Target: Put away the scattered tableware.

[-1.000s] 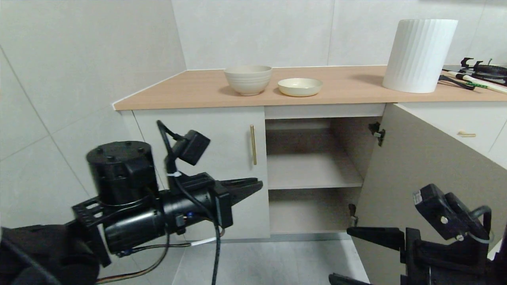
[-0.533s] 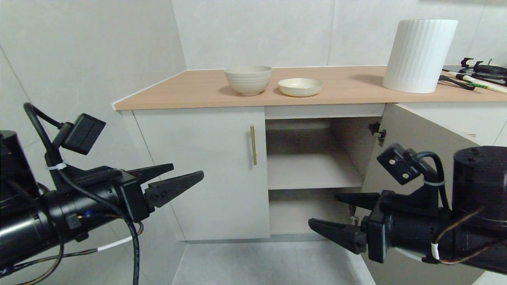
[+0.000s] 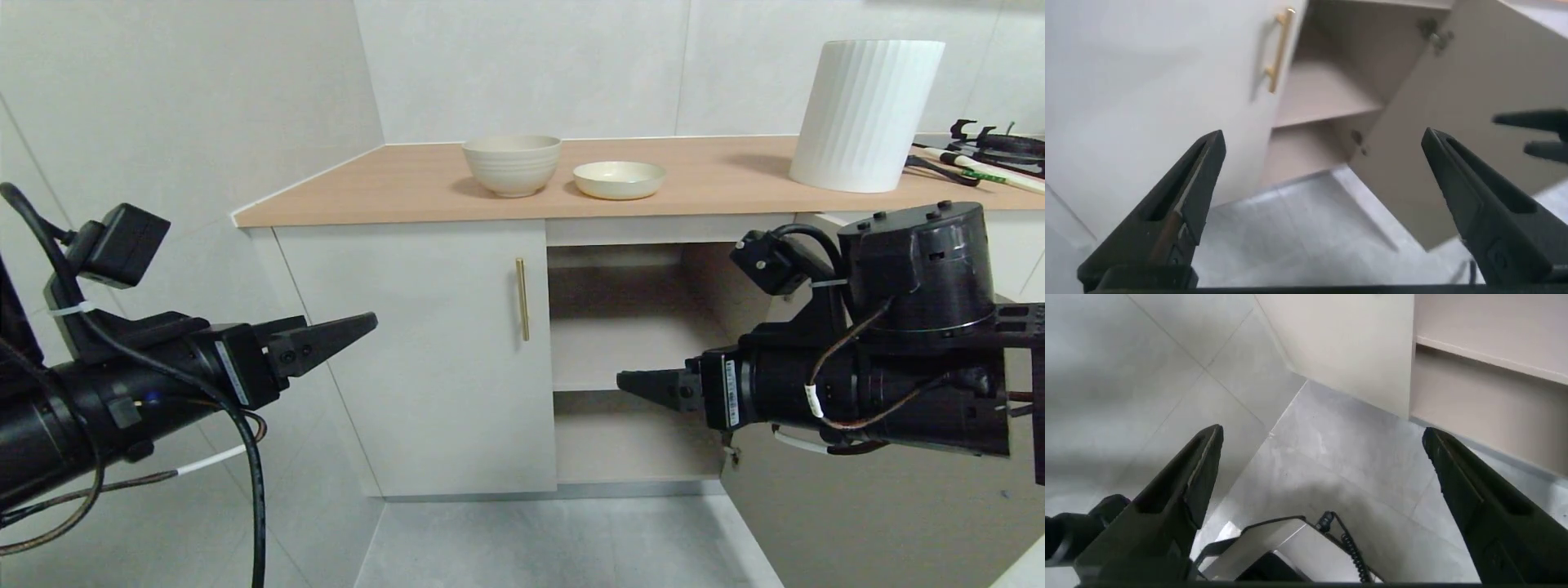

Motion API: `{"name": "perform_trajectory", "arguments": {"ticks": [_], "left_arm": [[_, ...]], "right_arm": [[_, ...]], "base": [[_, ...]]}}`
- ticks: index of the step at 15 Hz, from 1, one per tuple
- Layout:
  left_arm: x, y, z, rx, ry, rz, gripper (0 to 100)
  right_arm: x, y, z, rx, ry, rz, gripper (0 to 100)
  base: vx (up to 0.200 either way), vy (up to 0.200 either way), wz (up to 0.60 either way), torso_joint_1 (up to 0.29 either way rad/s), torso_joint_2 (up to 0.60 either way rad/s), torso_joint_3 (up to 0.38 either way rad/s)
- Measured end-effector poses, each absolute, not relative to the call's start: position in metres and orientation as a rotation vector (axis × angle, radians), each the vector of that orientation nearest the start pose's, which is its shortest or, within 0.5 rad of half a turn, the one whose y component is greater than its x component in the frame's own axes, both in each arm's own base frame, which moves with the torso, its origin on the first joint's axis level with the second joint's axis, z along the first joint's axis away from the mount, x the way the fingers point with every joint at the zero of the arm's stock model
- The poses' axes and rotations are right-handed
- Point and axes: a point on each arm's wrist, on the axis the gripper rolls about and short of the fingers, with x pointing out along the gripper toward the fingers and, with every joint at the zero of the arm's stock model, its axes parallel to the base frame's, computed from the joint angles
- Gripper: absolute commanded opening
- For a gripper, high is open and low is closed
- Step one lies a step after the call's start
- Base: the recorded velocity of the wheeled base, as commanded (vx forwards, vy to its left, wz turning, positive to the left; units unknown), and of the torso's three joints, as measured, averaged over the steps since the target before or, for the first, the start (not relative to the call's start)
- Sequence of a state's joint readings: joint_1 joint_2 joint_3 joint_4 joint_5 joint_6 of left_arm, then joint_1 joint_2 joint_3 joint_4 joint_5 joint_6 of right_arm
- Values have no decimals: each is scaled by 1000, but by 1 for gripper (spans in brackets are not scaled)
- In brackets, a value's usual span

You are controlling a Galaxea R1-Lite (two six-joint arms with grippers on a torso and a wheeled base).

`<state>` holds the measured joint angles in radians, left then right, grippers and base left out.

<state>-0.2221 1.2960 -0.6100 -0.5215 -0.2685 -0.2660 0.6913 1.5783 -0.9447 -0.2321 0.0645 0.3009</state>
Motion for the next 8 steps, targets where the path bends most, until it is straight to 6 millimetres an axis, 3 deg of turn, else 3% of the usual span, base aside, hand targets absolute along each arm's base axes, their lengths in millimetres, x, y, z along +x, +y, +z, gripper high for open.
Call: {"name": "perform_trajectory", "arguments": {"ticks": [2,8], "left_arm": [[195,-48,222,-263,219,-456,100],[193,-47,224,-263,213,-453,100]], "right_arm": [[218,177,214,155,497,664,100],[219,176,208,145,499,656,100]], "base": [[0,0,0,0,0,0],[200,0,0,5,0,2]]}}
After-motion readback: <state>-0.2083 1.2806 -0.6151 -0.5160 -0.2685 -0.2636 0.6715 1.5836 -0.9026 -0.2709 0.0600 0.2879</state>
